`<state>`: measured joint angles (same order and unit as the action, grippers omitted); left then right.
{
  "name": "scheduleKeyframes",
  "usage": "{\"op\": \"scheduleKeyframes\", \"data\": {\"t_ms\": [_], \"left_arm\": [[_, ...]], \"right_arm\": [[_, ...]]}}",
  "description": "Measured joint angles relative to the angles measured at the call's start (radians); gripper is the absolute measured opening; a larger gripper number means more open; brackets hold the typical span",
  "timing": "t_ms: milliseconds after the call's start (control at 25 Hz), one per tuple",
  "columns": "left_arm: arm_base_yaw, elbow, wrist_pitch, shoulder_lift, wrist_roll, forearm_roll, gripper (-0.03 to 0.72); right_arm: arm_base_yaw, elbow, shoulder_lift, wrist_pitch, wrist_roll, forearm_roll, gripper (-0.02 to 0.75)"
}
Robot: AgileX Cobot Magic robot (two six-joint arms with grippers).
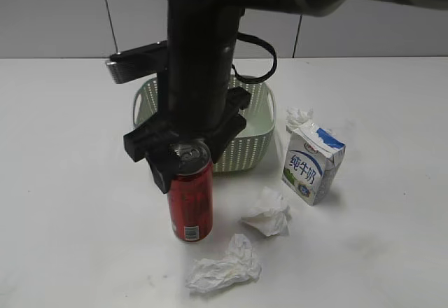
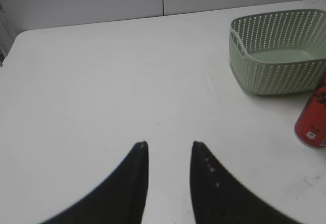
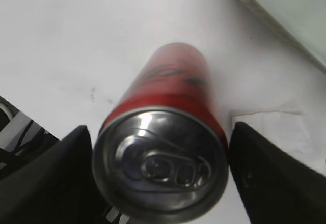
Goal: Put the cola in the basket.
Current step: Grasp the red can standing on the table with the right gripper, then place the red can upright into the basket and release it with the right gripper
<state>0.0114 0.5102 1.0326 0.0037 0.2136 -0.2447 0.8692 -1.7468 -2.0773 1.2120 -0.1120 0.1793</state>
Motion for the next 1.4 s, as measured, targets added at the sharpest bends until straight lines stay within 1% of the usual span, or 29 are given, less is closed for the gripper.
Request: {"op": "scheduleKeyframes", "data": {"t_ms": [280, 360, 440, 560, 920, 1280, 1400], "left_arm": [[0.000, 0.000, 0.000, 0.000, 0.000, 0.000, 0.228], [0.000, 0.000, 0.000, 0.000, 0.000, 0.000, 0.228], [0.000, 0.000, 0.000, 0.000, 0.000, 0.000, 0.228], [0.000, 0.000, 0.000, 0.000, 0.000, 0.000, 0.228], [0.000, 0.000, 0.000, 0.000, 0.000, 0.000, 0.228], [0.000, 0.000, 0.000, 0.000, 0.000, 0.000, 0.228], [0.000, 0.000, 0.000, 0.000, 0.000, 0.000, 0.228]], "right_arm": [[0.000, 0.000, -0.054, 0.000, -0.002, 0.002, 0.627], [0.000, 0.000, -0.066, -0.002, -0.002, 0.005, 0.616], [0.000, 0.000, -0.071, -0.005, -0.002, 0.007, 0.590], [0.000, 0.000, -0.071, -0.007, -0.002, -0.002, 0.524], [0.000, -0.013, -0.071, -0.002, -0.001, 0.000, 0.519], [0.001, -0.184, -0.003, 0.007, 0.049, -0.015, 0.519], [0.001, -0.255, 0.028, 0.009, 0.067, -0.062, 0.519]]}}
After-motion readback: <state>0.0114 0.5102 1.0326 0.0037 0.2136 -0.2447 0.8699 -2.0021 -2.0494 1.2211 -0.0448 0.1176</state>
